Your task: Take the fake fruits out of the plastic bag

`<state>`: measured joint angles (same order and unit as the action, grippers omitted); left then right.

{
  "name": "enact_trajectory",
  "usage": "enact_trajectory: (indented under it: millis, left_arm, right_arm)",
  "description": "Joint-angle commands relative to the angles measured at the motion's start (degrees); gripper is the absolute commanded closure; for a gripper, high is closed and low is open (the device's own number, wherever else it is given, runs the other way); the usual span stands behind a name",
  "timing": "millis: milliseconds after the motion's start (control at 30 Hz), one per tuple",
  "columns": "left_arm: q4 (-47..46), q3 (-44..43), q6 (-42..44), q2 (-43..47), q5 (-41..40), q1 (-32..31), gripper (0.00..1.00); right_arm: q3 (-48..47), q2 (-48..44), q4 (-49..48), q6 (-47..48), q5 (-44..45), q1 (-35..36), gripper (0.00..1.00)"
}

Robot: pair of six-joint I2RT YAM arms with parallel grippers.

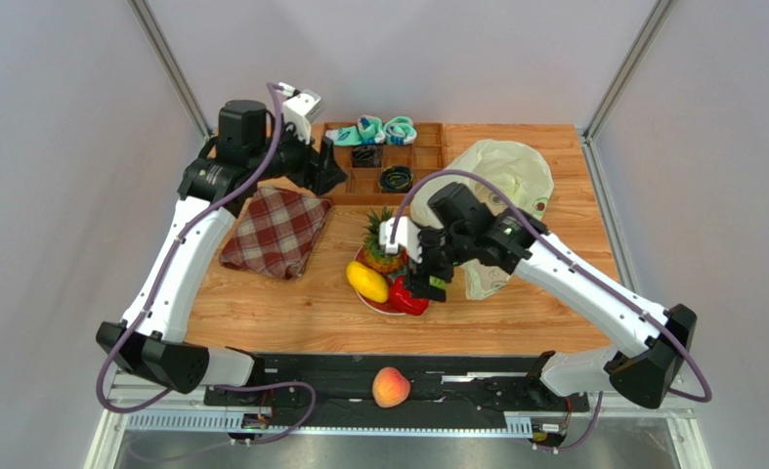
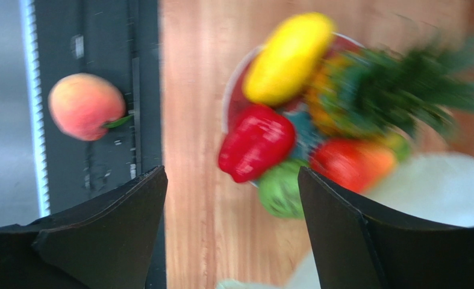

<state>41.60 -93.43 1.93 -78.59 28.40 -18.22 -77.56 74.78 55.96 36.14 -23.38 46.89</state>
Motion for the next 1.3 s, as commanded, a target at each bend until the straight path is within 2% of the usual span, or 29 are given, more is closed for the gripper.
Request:
enact_trajectory:
  millis: [0, 133, 200, 333, 433, 500, 633, 900, 1000, 1100, 1133, 1200, 1233, 1267]
  left_arm:
    - [3.04, 5.09, 0.62, 8.16, -0.63, 5.03, 0.16]
    - [3.83, 12.72, -0.35, 14.41, -0.72, 7.75, 0.05]
    - [3.75, 15.89, -1.14, 18.88, 0.42, 8.98, 0.04]
    - [3.57, 23.53, -4.21, 25.58, 3.05, 15.29, 0.03]
    - [3.57, 26.09, -5.8, 29.71, 5.26, 17.86, 0.04]
    - [3.22, 27.24, -5.45, 33.21, 5.87, 17.87, 0.05]
    - [3.48, 29.26, -5.62, 37.62, 6.4, 22.69, 0.05]
    - [5.24, 29.27, -5.98, 41.14, 8.95, 24.46, 0.06]
    - [5.07, 29.18, -6.5, 40.62, 9.82, 24.37, 0.07]
    - [4.45, 29.0, -6.94, 39.74, 10.53, 24.37, 0.07]
    - [4.19, 28.92, -7.29, 39.56, 10.62, 24.37, 0.08]
    - [3.66, 28.74, -7.56, 38.69, 11.06, 24.37, 0.08]
    - [3.31, 28.65, -7.65, 38.34, 11.32, 24.37, 0.08]
    - [3.13, 28.48, -7.65, 37.9, 11.67, 24.37, 0.08]
  right_arm:
    - [1.01, 3.7, 1.87, 5.25, -8.43, 6.45, 0.13]
    - [-0.84, 7.83, 5.38, 7.97, -10.46, 11.44, 0.05]
    - [-0.14, 8.8, 6.26, 9.38, -9.15, 14.7, 0.02]
    - [1.88, 10.03, 8.19, 14.04, -5.37, 29.08, 0.01]
    - [3.37, 11.17, 7.32, 13.08, -4.75, 35.78, 0.0]
    - [4.78, 12.57, 3.74, 11.15, -2.04, 37.56, 0.0]
    - [7.68, 16.17, -0.85, 10.09, 1.66, 39.24, 0.0]
    - [4.96, 23.82, -5.78, 9.47, 8.52, 39.41, 0.0]
    - [6.36, 25.15, -5.87, 11.75, 10.8, 39.77, 0.04]
    - [8.29, 24.1, -7.35, 12.9, 14.31, 39.68, 0.14]
    - [8.65, 23.83, -7.88, 13.08, 15.37, 39.68, 0.24]
    - [8.92, 22.17, -8.24, 13.69, 18.88, 39.59, 0.35]
    - [8.13, 21.2, -8.15, 13.87, 20.11, 39.16, 0.45]
    - [7.52, 20.24, -7.63, 13.96, 21.78, 38.8, 0.47]
